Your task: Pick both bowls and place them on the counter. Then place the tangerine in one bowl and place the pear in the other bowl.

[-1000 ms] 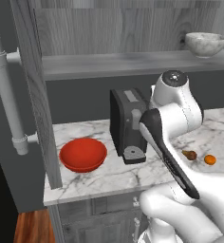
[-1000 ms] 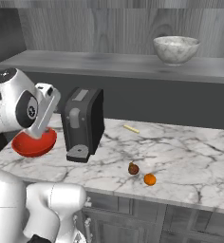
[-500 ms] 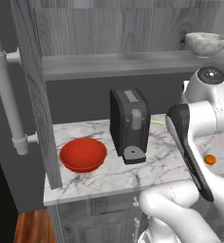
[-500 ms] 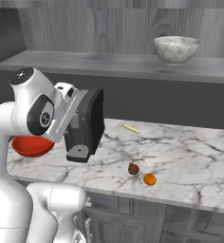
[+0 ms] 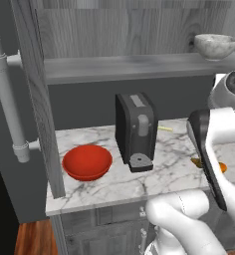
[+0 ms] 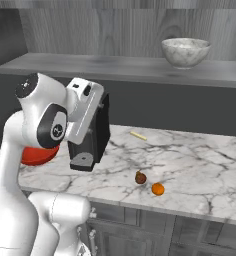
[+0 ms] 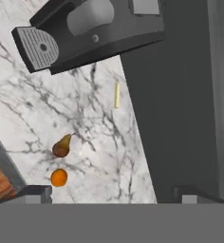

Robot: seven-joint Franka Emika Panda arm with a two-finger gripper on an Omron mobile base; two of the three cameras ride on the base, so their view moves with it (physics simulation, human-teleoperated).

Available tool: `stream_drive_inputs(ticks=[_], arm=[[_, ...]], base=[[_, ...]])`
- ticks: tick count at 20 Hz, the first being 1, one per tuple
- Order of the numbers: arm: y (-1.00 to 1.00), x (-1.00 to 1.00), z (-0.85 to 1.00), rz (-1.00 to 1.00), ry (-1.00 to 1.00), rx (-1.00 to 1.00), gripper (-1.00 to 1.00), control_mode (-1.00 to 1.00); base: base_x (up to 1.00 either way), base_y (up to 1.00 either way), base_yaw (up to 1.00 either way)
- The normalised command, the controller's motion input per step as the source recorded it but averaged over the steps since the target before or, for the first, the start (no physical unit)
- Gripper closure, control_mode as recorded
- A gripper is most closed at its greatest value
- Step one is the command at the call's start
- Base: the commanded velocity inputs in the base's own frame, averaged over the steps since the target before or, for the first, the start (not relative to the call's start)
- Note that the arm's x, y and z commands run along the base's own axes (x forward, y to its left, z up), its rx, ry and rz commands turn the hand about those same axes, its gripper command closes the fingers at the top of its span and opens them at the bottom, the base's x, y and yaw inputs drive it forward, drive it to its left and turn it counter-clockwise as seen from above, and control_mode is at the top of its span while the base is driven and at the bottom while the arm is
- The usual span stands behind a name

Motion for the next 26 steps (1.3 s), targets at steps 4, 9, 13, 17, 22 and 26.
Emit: stream_drive_inputs(ticks=[4,9,13,17,22,26], arm=[[-0.3,0.23,0.8,-0.25,0.0,-0.07,-1.0,-1.0],[-0.45,0.17,0.63,-0.19,-0.04,-0.06,-1.0,-1.0],[-0.51,0.22,0.42,-0.14,-0.08,-0.02,-1.0,-1.0],[-0.42,0.36,0.4,-0.09,0.0,-0.03,-1.0,-1.0],[-0.32,0.39,0.2,-0.01,-0.07,-0.01,-1.0,-1.0],[-0.32,0.3,0.04,0.0,-0.09,0.0,-1.0,-1.0]], base=[[0.0,0.0,0.0],[0.0,0.0,0.0],[0.0,0.0,0.0],[0.0,0.0,0.0],[0.0,0.0,0.0],[0.0,0.0,0.0]])
